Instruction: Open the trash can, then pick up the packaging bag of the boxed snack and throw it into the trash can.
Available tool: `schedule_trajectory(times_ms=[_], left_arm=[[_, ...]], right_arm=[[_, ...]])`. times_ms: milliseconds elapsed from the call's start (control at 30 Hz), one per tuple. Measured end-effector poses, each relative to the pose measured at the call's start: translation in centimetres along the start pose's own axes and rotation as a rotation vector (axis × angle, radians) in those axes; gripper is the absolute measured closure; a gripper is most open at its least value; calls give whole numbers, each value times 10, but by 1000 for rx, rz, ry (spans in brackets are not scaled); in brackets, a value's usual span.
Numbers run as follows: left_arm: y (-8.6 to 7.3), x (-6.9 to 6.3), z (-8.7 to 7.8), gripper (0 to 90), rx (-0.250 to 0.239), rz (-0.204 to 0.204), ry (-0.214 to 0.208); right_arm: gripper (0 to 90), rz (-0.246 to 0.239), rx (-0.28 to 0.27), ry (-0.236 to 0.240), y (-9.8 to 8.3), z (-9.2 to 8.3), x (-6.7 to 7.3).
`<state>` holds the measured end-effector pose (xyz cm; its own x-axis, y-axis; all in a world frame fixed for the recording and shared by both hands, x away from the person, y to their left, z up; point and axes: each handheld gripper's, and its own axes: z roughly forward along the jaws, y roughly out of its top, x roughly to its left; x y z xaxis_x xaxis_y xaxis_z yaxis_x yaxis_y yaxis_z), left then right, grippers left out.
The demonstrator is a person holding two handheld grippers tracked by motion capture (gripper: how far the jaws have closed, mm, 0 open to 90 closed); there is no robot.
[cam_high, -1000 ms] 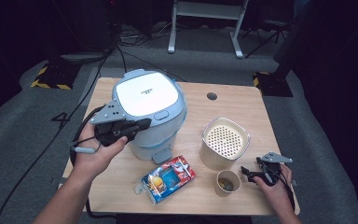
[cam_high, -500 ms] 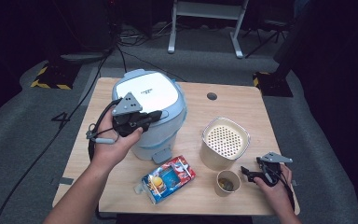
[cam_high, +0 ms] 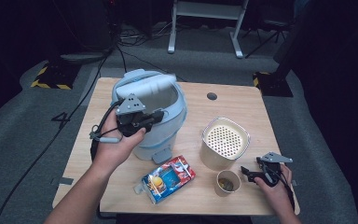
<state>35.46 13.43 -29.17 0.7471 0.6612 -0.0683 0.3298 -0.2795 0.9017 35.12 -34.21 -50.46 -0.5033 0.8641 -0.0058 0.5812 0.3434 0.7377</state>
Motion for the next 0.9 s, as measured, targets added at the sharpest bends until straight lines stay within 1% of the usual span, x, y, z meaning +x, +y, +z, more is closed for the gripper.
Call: schedule_trajectory(times_ms=[67, 100, 133, 167, 200, 233, 267, 300, 333, 367, 400, 467, 533, 567, 600, 633, 700, 733, 767, 800, 833, 867, 900], left_arm=[[0, -1, 1, 900, 1, 18, 19], [0, 1, 1, 900, -5, 0, 2], [-1, 4, 0, 900, -20, -22, -19], [-1, 5, -1, 900, -21, -30, -27], [-1, 7, -2, 900, -21, -25, -30], [-3, 8, -3, 893, -52, -39, -32], [-3, 8, -3, 705, -73, -48, -44], [-5, 6, -5, 653, -88, -47, -70], [-6, 3, -7, 621, -96, -41, -89], [-8, -1, -9, 573, -112, -13, -91], [-9, -6, -11, 529, -110, 8, -89], [-13, -13, -13, 501, -96, 39, -95], [-17, -19, -14, 475, -81, 59, -113], [-21, -23, -15, 470, -79, 72, -130], [-25, -26, -15, 470, -91, 86, -141], [-28, -28, -15, 465, -98, 91, -150], [-36, -33, -15, 463, -78, 81, -179], [-40, -34, -15, 462, -76, 76, -183], [-48, -37, -12, 460, -63, 66, -184], [-55, -38, -10, 460, -48, 66, -182], [-63, -39, -7, 464, -39, 61, -183], [-68, -39, -4, 464, -34, 54, -182], [-76, -38, -1, 466, -26, 51, -174]], right_arm=[[153, 0, 0, 0, 0, 0, 0], [153, 0, 0, 0, 0, 0, 0], [153, 0, 0, 0, 0, 0, 0], [153, 0, 0, 0, 0, 0, 0], [153, 0, 0, 0, 0, 0, 0], [154, 0, 0, 0, 0, 0, 0], [153, 1, 0, 0, 0, 0, 0], [153, 0, 1, 0, 0, 0, 0], [153, 0, 1, 0, 0, 0, 0], [153, 0, 1, 0, 0, 0, 0], [153, 0, 1, 0, 0, 0, 0], [153, 0, 0, 0, 0, 0, 0], [153, 0, 0, 0, 0, 0, 0], [153, 0, 0, 0, 0, 0, 0], [153, 0, 0, 0, 0, 0, 0], [153, 0, 0, 0, 0, 0, 0], [153, 0, 1, 1, 0, 0, 0], [153, 0, 1, 2, 0, 0, 0], [153, -2, 1, 3, 0, 0, 0], [153, -3, 1, 5, 0, 0, 0], [153, -4, 1, 4, 0, 0, 0], [153, -4, 1, 4, 0, 0, 0], [153, -3, 1, 5, 0, 0, 0]])
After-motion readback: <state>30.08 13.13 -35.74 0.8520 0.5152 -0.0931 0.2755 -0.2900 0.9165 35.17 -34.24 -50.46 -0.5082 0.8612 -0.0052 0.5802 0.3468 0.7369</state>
